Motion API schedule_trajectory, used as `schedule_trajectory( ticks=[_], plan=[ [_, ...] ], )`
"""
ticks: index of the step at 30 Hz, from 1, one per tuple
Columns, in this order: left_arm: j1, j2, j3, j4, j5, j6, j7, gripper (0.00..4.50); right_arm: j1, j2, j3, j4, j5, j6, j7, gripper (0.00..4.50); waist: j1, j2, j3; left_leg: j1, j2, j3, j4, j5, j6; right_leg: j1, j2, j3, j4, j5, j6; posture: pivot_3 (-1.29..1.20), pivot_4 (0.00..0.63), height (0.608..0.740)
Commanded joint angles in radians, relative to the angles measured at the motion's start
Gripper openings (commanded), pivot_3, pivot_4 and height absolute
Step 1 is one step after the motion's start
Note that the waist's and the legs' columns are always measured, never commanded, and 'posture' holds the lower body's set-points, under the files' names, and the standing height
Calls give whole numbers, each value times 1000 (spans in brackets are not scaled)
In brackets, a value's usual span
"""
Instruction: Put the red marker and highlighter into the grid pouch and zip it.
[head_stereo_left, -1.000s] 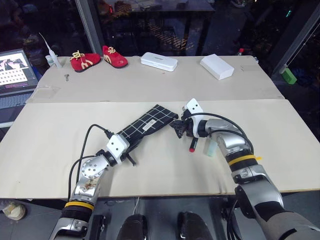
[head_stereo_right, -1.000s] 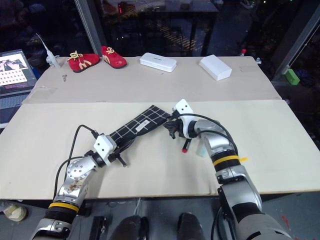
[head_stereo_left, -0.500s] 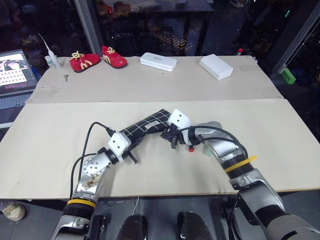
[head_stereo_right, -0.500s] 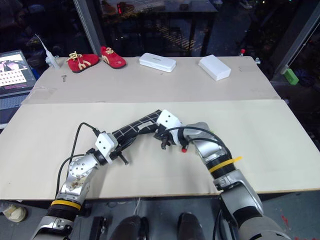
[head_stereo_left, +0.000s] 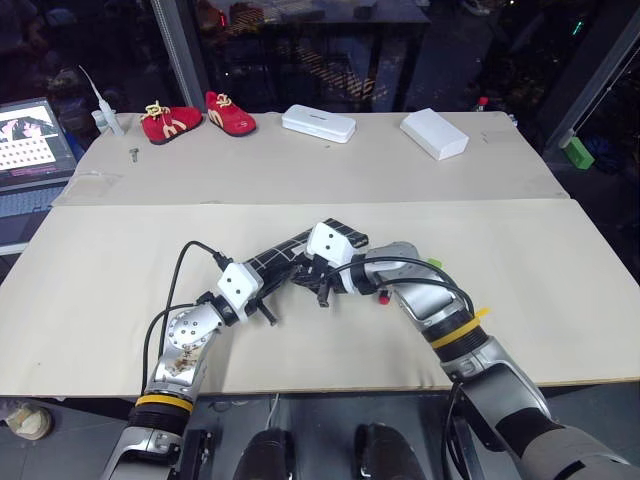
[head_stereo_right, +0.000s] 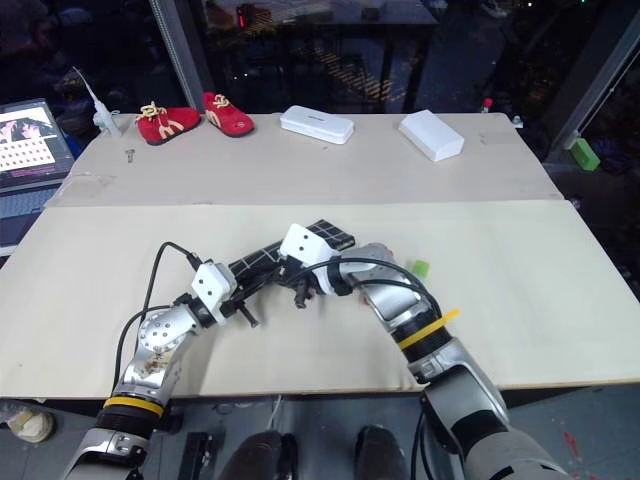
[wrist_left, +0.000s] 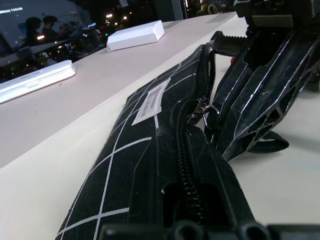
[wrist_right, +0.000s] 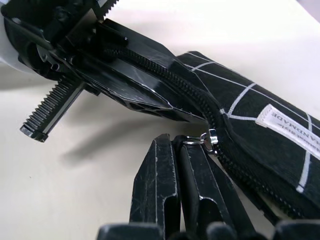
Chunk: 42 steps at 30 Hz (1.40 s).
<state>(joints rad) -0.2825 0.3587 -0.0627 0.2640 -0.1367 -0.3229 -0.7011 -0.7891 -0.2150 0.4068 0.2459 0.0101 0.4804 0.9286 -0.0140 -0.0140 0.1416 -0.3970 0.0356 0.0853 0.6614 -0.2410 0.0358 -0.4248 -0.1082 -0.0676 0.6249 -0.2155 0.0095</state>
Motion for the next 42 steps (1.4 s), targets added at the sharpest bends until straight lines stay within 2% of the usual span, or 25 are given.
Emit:
schedule_trajectory(
  ticks=[1, 5, 7, 8, 9, 14, 21, 26, 31, 37, 42],
  plan=[
    [-20, -10, -8, -16, 1, -11, -2, 0, -23, -3, -41, -13, 44, 9, 28, 1653, 0, 0, 0, 0, 0, 0, 0, 0, 0, 0, 0, 0, 0, 0, 0, 0, 150, 740],
    [-12, -12, -5, -26, 0, -11, -2, 0, 11, -62, -78, -63, 70, 44, 49, 2984, 3, 0, 0, 0, 0, 0, 0, 0, 0, 0, 0, 0, 0, 0, 0, 0, 150, 740],
    [-8, -12, -3, -31, -2, -11, -2, 0, 44, -101, -119, -131, 108, 116, 49, 3650, 7, 0, 0, -1, 0, -1, 0, 0, 0, 0, 0, -1, 0, 0, 0, 0, 150, 740],
    [-4, -12, -3, -35, -2, -11, 0, 0, 61, -122, -155, -178, 161, 194, 67, 4118, 6, 0, 0, -1, 0, -1, 0, 0, 0, 0, 0, -1, 0, 0, 0, 0, 150, 740],
    [-1, -12, -2, -39, -3, -11, 0, 0, 91, -160, -190, -242, 209, 244, 93, 4378, 6, 0, 0, -1, 0, -1, 0, 0, 0, 0, 0, -1, 0, 0, 0, 0, 150, 740],
    [16, -10, 2, -54, -11, -9, -3, 0, 277, -371, -384, -532, 366, 413, 118, 4378, 18, 0, 0, -3, 0, -3, 0, -1, 1, 0, -1, -2, -2, 0, 0, 0, 150, 740],
    [22, -10, 1, -60, -16, -9, -16, 0, 351, -378, -547, -531, 262, 442, -212, 4378, 13, -1, 0, 1, 0, -1, 0, 0, 0, 1, 0, 1, -3, 0, 0, 0, 150, 740],
    [24, -20, -8, -65, -13, -6, -20, 0, 464, -308, -536, -548, 174, 438, -420, 4378, 24, -1, 0, -1, -1, -1, 0, 0, 0, 1, 0, 0, -2, -1, 1, 0, 150, 740],
    [29, -21, -9, -70, -13, -4, -22, 0, 489, -276, -523, -505, 111, 408, -535, 4378, 21, -1, 0, -1, -2, 0, 0, 0, 1, 1, 0, 2, -3, 0, 1, 0, 150, 740],
    [29, -21, -7, -64, -15, -3, -21, 0, 510, -281, -479, -505, 76, 388, -572, 4378, 22, -1, 0, 1, -1, -1, 0, 0, 1, 2, 0, 2, -3, -1, 1, 0, 150, 740],
    [33, -22, 4, -75, -21, 7, -8, 0, 528, -231, -472, -508, 92, 415, -598, 4378, 23, -1, 0, 0, -1, -1, 0, 0, 1, 2, 0, 2, -3, -1, 2, 0, 150, 740]
  ],
)
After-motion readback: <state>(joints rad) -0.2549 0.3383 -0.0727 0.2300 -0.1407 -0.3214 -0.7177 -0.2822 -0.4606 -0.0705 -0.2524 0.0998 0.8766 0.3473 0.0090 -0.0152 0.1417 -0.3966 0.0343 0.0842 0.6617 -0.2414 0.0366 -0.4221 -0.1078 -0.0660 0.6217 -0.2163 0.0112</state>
